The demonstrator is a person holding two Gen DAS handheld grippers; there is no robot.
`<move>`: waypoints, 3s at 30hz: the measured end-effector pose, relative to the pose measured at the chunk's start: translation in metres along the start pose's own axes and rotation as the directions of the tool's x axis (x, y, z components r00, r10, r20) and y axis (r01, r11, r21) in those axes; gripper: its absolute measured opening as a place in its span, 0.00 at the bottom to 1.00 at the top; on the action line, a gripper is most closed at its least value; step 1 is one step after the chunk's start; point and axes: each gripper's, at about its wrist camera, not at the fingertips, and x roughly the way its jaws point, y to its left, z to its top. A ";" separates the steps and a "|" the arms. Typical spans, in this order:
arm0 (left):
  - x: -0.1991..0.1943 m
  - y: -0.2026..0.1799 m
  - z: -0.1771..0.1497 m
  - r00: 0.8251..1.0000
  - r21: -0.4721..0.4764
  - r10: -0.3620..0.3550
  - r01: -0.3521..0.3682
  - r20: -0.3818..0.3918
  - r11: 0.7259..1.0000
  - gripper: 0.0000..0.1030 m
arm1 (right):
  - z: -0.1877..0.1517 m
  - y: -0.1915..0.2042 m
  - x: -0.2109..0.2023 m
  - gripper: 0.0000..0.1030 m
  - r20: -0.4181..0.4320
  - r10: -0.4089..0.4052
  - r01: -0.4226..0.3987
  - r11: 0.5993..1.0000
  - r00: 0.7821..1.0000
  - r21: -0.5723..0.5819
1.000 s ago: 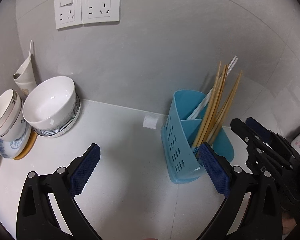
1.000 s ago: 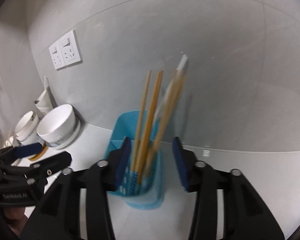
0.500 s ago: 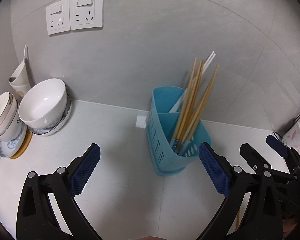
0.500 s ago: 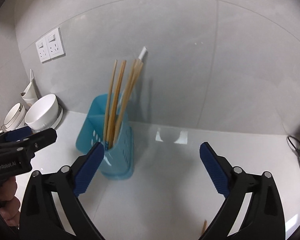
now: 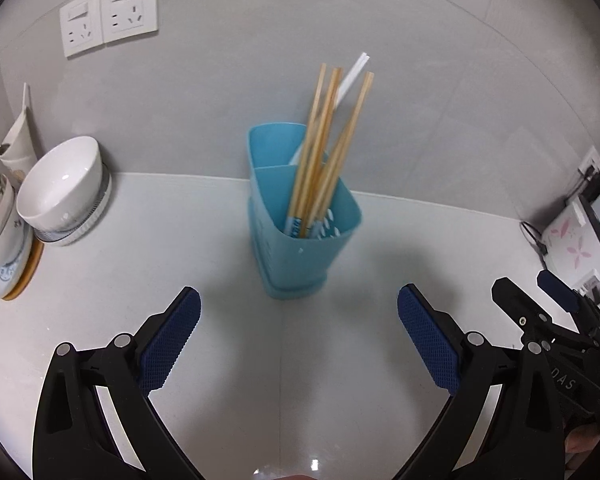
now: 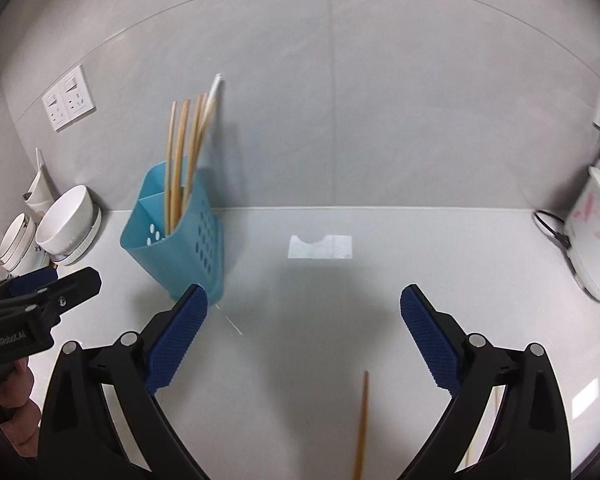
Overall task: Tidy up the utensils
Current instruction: 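Move both open tools back over the remaining chopsticks on the table, then close the right tool on a plain wooden chopstick while the left tool grasps a yellow chopstick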
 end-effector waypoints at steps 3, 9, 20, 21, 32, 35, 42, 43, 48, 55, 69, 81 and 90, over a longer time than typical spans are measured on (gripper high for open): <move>-0.003 -0.013 -0.007 1.000 0.033 -0.014 0.014 -0.006 0.999 0.94 | -0.009 -0.010 -0.013 0.90 0.005 -0.032 0.032 0.999 0.999 0.015; -0.002 -0.036 -0.019 0.998 0.065 -0.044 0.047 -0.039 0.997 0.94 | -0.024 -0.036 -0.027 0.90 -0.005 -0.067 0.067 0.997 0.998 0.033; 0.015 -0.084 -0.049 0.993 0.069 -0.057 0.064 -0.099 0.996 0.94 | -0.039 -0.109 -0.038 0.90 -0.042 -0.094 0.096 0.995 0.995 0.037; 0.017 -0.089 -0.052 0.994 0.073 -0.051 0.059 -0.102 0.996 0.94 | -0.042 -0.118 -0.038 0.90 -0.052 -0.093 0.095 0.995 0.994 0.041; 0.030 -0.126 -0.087 0.986 0.063 -0.026 0.037 -0.165 0.997 0.94 | -0.068 -0.168 -0.037 0.90 -0.121 -0.070 0.077 0.995 0.990 0.060; 0.037 -0.127 -0.097 0.981 0.054 -0.019 0.030 -0.194 0.998 0.94 | -0.078 -0.175 -0.033 0.90 -0.155 -0.066 0.076 0.995 0.986 0.059; 0.056 -0.145 -0.127 0.960 0.049 -0.032 0.048 -0.279 0.998 0.94 | -0.108 -0.186 -0.020 0.86 -0.256 -0.077 0.091 0.995 0.964 0.042; 0.059 -0.149 -0.132 0.957 0.054 -0.035 0.053 -0.289 0.997 0.94 | -0.113 -0.189 -0.019 0.85 -0.275 -0.082 0.096 0.995 0.958 0.040; 0.070 -0.173 -0.151 0.940 0.082 -0.045 0.077 -0.337 0.994 0.93 | -0.131 -0.203 -0.018 0.81 -0.336 -0.081 0.107 0.993 0.938 0.059; 0.083 -0.187 -0.168 0.915 0.089 -0.033 0.075 -0.402 0.993 0.91 | -0.148 -0.210 -0.011 0.66 -0.426 -0.081 0.116 0.992 0.901 0.057; 0.100 -0.196 -0.175 0.854 0.074 0.024 0.017 -0.519 0.997 0.58 | -0.156 -0.204 0.021 0.32 -0.602 -0.070 0.102 0.995 0.795 0.020; 0.098 -0.195 -0.168 0.827 0.063 0.041 -0.007 -0.561 0.998 0.06 | -0.150 -0.200 0.046 0.16 -0.656 -0.091 0.109 0.994 0.750 -0.013; 0.095 -0.184 -0.162 0.830 0.041 0.008 0.018 -0.558 0.999 0.06 | -0.147 -0.197 0.055 0.03 -0.673 -0.096 0.114 0.993 0.733 -0.017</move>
